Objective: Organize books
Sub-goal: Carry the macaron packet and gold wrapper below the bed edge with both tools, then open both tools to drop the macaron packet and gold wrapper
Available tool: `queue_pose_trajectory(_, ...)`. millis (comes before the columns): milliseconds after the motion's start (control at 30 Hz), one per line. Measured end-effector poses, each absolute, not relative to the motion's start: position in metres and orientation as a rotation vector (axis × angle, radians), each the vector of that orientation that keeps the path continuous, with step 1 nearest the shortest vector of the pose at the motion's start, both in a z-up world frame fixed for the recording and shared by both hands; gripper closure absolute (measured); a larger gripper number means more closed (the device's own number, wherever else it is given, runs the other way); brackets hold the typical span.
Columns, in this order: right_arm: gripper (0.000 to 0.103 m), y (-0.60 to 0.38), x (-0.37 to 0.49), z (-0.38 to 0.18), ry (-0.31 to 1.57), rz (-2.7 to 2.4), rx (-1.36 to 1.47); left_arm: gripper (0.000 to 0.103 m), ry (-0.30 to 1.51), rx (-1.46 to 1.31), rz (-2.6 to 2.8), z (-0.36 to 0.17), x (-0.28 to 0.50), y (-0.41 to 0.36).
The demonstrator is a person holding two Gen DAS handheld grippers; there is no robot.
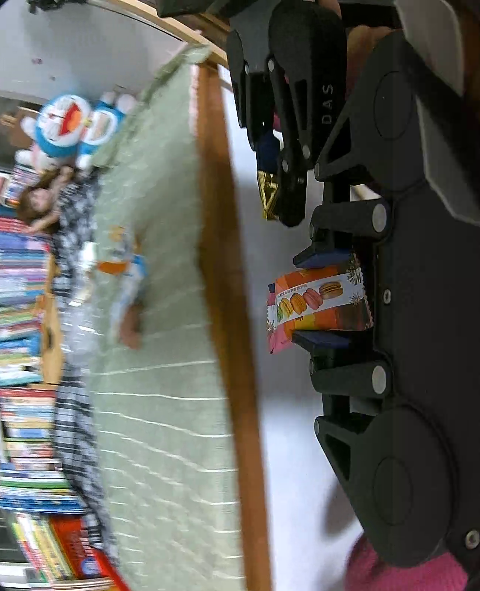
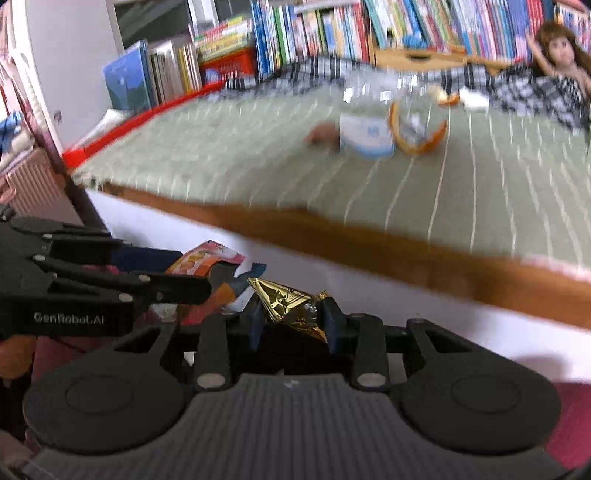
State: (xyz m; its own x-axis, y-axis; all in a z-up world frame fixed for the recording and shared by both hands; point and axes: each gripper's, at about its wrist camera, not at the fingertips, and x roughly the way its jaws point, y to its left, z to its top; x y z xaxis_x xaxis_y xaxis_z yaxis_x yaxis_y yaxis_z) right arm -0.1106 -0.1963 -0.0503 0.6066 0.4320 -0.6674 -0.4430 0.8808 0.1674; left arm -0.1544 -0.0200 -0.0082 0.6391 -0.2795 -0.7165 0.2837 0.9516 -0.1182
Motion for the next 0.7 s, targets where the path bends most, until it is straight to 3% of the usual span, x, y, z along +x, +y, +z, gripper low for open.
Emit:
queue_pose_trajectory(233, 0.063, -0.189, -0.106, -0.083, 0.875, 0.503, -0.027, 0.069, 1.004, 0.001, -0.312, -0.058, -0.145, -0.018)
queue_pose_trajectory(433, 0.062, -0.186, -0.095, -0.1, 0.927, 0.494, -0.024, 0.069, 1.062, 0.007, -0.272, -0.083, -0.136, -0.015)
queue_pose_trajectory(700, 0.048, -0.181, -0.089, -0.106, 0.938, 0.506, -0.016, 0.068, 1.068, 0.028, -0.267, -0.089, -0.129, -0.019)
